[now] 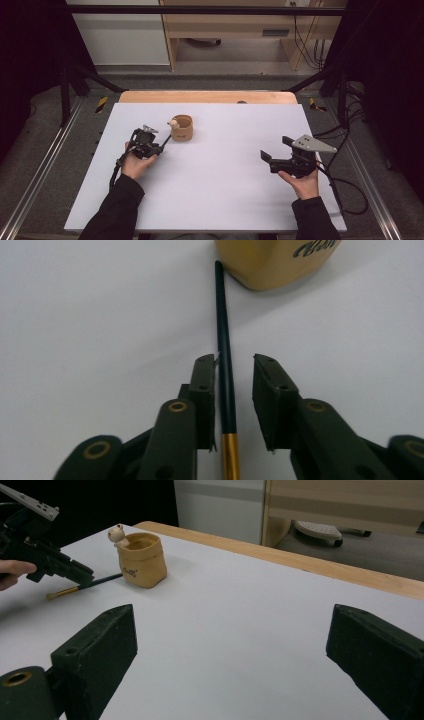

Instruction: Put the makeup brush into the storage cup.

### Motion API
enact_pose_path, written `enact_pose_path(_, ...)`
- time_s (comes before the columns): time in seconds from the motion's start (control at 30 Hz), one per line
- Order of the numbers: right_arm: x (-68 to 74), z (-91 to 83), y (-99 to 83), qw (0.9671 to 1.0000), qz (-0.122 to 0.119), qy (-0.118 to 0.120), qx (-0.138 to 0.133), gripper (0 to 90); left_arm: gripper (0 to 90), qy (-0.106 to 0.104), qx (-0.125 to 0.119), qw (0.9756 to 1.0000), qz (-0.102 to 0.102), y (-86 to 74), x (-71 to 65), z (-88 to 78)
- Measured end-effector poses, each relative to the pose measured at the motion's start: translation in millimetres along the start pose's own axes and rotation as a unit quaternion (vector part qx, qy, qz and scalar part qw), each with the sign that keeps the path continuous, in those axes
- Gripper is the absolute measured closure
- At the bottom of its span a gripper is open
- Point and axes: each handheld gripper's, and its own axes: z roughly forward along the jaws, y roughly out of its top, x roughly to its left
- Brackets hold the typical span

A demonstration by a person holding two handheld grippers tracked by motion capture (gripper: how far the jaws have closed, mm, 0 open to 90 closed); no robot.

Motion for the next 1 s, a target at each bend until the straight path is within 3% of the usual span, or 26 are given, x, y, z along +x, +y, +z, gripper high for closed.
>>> enact_pose_path(0.17, -0.8, -2.1, 0.9, 1.0, 0.001, -0.001, -0.004, 6.4, 66.7, 0.003, 0.036, 0.9993, 0.014, 7.3, 3.0, 9.9)
enact_pose_path(0.3, -0.9, -2.3, 0.9, 1.0, 0.001, 0.0, -0.002, 6.4, 69.6, -0.01, 0.045, 0.9988, 0.019, 8.1, 2.8, 12.6)
enact_pose_path(0.47, -0.7, -2.1, 0.8, 1.0, 0.0, 0.001, -0.001, 6.4, 72.3, -0.011, 0.056, 0.998, 0.028, 7.6, 2.7, 11.0)
enact_pose_path(0.8, 0.0, -1.0, 0.7, 1.0, 0.002, 0.002, 0.0, 6.4, 81.1, -0.004, 0.065, 0.9976, 0.021, 7.4, -1.6, 10.0)
enact_pose_path(1.0, 0.0, -1.1, 0.8, 1.0, 0.0, 0.002, 0.0, 6.3, 82.3, -0.008, 0.06, 0.9981, 0.003, 6.1, 0.2, 9.8)
